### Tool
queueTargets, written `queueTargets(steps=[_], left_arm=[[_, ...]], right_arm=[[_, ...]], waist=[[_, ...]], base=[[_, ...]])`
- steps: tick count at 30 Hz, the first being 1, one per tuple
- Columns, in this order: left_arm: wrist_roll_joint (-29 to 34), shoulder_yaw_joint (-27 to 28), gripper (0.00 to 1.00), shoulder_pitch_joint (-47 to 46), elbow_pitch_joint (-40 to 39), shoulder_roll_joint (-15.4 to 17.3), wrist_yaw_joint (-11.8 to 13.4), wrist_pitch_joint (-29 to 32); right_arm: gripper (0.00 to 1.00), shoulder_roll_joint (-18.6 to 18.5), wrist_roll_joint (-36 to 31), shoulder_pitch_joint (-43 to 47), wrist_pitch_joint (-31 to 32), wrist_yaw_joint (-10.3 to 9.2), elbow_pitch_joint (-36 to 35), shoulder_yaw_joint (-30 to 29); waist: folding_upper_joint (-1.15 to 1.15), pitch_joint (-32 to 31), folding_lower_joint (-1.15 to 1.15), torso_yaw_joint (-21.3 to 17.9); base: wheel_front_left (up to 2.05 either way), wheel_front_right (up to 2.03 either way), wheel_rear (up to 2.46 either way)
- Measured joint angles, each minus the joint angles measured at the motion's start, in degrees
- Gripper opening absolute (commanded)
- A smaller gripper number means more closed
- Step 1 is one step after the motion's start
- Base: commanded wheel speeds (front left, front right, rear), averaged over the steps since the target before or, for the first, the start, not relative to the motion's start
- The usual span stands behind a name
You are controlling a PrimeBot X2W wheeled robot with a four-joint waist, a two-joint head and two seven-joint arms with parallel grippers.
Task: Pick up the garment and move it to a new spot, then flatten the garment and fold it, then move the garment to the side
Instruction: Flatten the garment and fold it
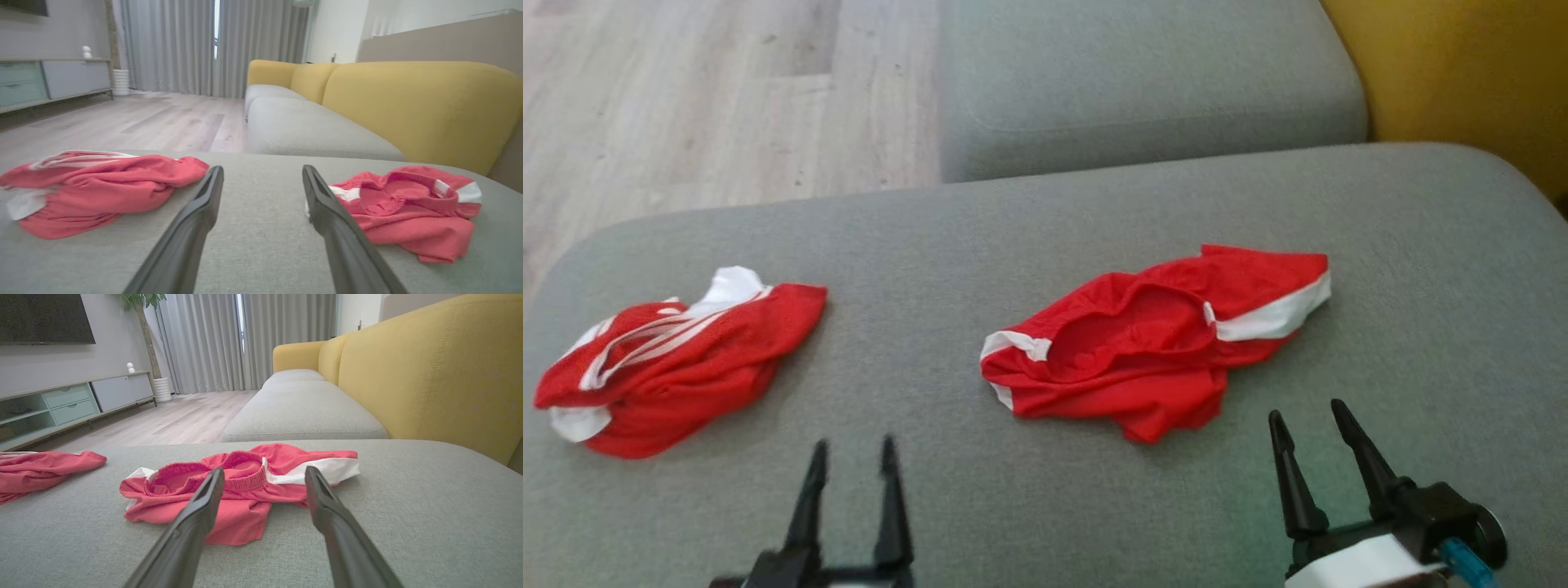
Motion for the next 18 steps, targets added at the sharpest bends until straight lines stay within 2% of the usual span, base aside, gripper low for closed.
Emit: queueTargets(steps=[5, 9, 18], left_arm=[[-2.3, -4.7, 1.00, -8.4, 4.3, -0.1, -2.3, 0.0], [-7.1, -10.0, 1.00, -16.9, 9.9, -0.1, -3.3, 0.4], [-21.6, -25.5, 1.00, -38.2, 17.4, -0.3, -6.3, 13.0]], right_arm=[[1.00, 0.0, -0.7, -0.4, 0.0, 0.00, -0.8, 0.9], [1.00, 0.0, -0.8, -2.1, 0.0, 0.00, -1.6, 2.1], [1.00, 0.0, -1.0, -6.5, 0.0, 0.00, -2.9, 3.6]], waist=[[0.00, 1.8, 0.00, -2.7], [0.00, 3.5, 0.00, -5.5], [0.00, 10.7, 0.02, -11.4]], base=[[0.00, 0.00, 0.00], [0.00, 0.00, 0.00], [0.00, 0.00, 0.00]])
